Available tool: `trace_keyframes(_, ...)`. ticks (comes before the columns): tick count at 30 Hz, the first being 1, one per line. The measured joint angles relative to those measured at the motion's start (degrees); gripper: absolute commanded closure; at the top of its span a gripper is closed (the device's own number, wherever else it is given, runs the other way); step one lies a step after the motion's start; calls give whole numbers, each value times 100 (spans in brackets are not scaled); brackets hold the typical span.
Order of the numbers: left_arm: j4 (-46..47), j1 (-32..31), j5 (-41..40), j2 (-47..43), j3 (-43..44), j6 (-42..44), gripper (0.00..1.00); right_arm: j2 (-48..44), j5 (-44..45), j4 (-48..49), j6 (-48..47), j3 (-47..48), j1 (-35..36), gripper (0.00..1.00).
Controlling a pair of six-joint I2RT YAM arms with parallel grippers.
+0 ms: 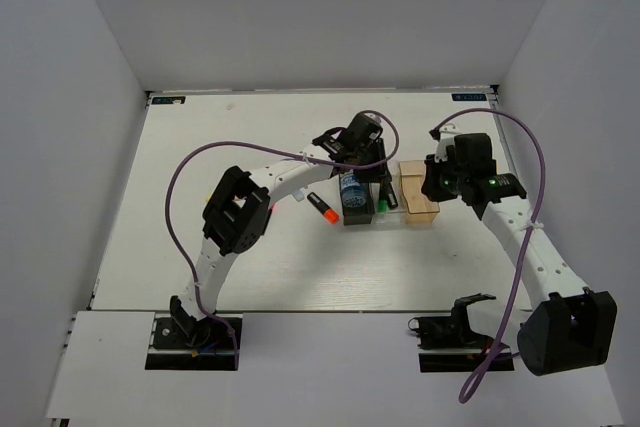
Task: Sort the stationery into containers
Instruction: Place the pen in the storage box, then pick up the pen from the center of the board.
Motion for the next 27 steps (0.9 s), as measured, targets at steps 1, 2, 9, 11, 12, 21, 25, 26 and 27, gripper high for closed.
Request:
trace_keyframes(1,-2,-2,4,-9,0,-17,100,0,-17,0,0,0,-13,91)
trace_keyframes(2,-9,-2,15,-20,-15,61,100,0,-31,2,-4,0,-24,100)
trace_keyframes(9,-175,-13,-175,-1847,-1856,1099,45,-68,-643,-2,-275,-164,-107,22)
trace_keyframes(11,-505,50,-339,-2859,-2505,1434,32,-105,-964,-7,-518,-247,-118,18)
trace_keyframes(12,-693,122,-455,-3270,-2704,1578,31,-120,-1130,-17,-621,-273,-116,18)
trace_keyframes(21,-1405,1473,-1423,-4391,-4378,2417,38,-127,-1998,-15,-984,-313,-114,40)
trace_keyframes(25,-1412,1727,-1355,-3851,-4791,2645,38,-125,-2094,-15,-1019,-315,-116,40)
trace_keyframes(26,-1408,1751,-1344,-3812,-4806,2669,38,-125,-2096,-15,-1023,-315,-114,40)
trace_keyframes(27,-1408,1790,-1329,-3755,-4804,2706,36,-122,-2098,-15,-1023,-317,-116,40)
